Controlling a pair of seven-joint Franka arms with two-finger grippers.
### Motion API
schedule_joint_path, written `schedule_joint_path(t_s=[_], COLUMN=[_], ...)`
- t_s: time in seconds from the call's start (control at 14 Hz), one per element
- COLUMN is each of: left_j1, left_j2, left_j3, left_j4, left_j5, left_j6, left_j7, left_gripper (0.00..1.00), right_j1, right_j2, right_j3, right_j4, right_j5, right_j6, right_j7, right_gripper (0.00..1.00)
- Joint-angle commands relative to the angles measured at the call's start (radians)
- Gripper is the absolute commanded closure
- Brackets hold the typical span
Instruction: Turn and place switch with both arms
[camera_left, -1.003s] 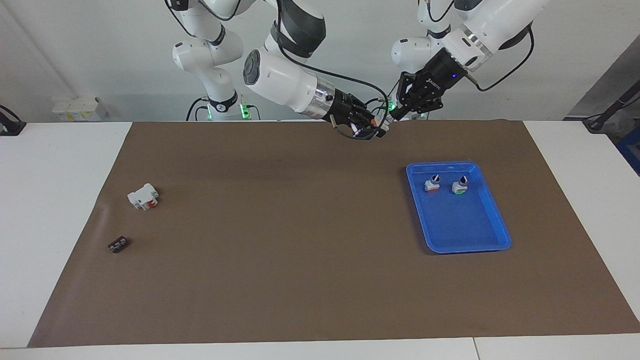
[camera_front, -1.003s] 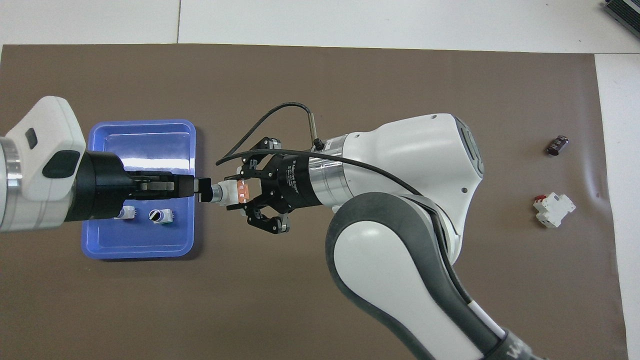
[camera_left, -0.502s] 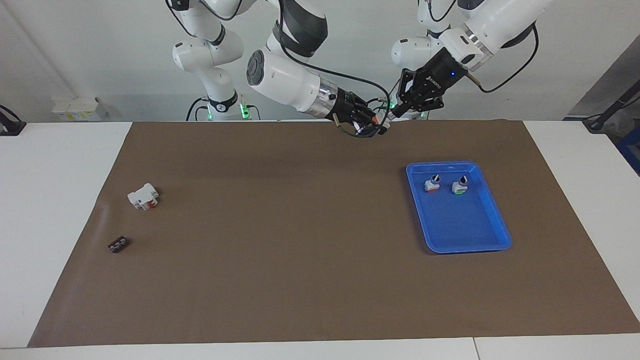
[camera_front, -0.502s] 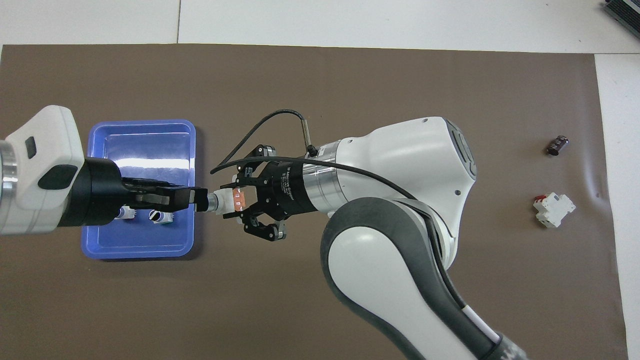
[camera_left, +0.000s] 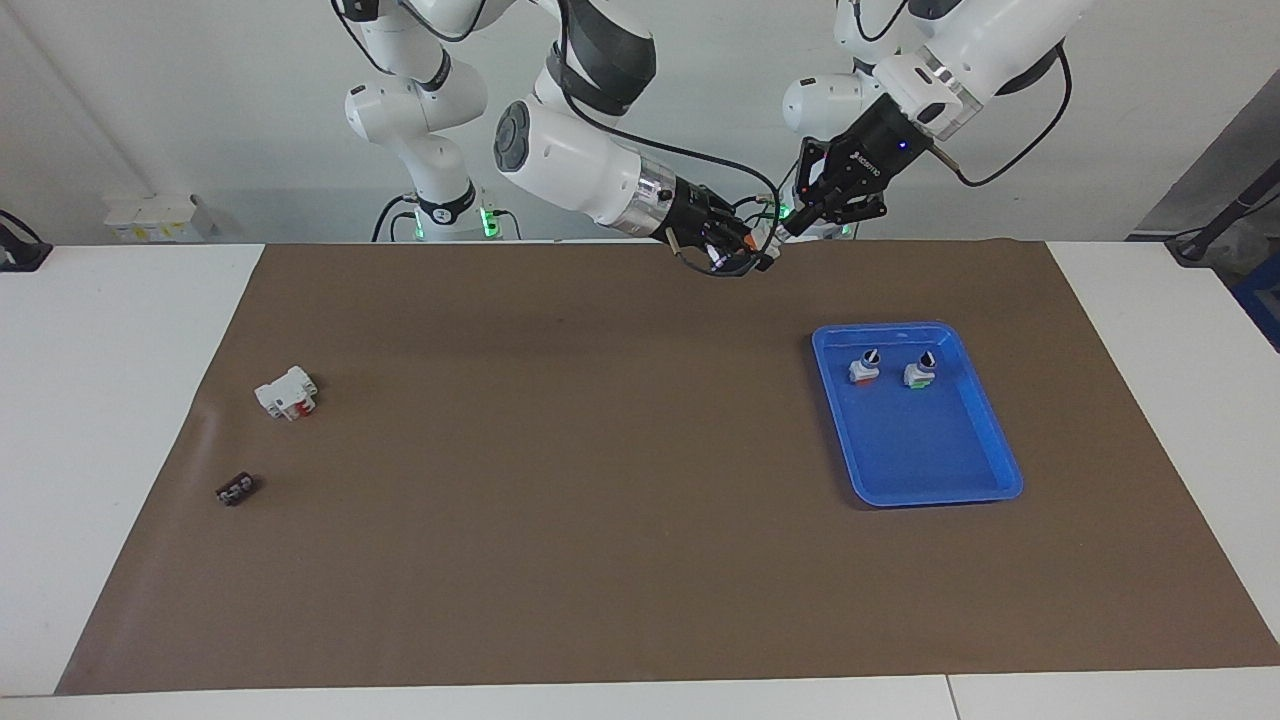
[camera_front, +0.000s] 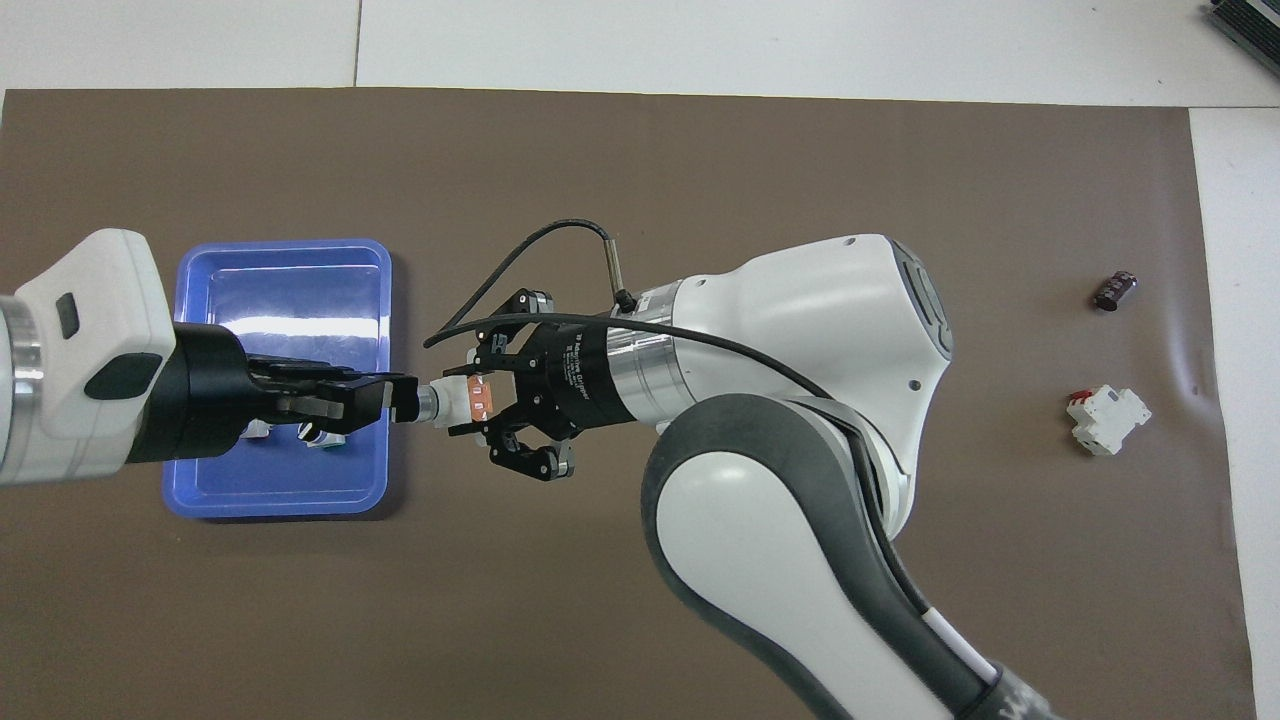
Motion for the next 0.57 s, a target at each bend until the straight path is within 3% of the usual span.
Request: schedule_joint_path(t_s=[0.0,0.5], left_j1=[0.012,0.012], left_j2=[-0.059,-0.048], left_j3=[0.004,0.018], left_j4=[-0.082,-0.057], left_j5=[0.032,0.020], left_j6=[-0.052,-0.055], left_j7=[0.045,0.113], left_gripper=[1.00,1.00], right_j1=[-0.032,-0.034], right_j2=[-0.013,-0.013], right_j3=[-0.010,-0.010], right_j4=[0.015,0.015], right_j5=[-0.014,-0.014], right_j6=[0.043,0.043], right_j7=[0.024,0.024], right_gripper=[1.00,1.00])
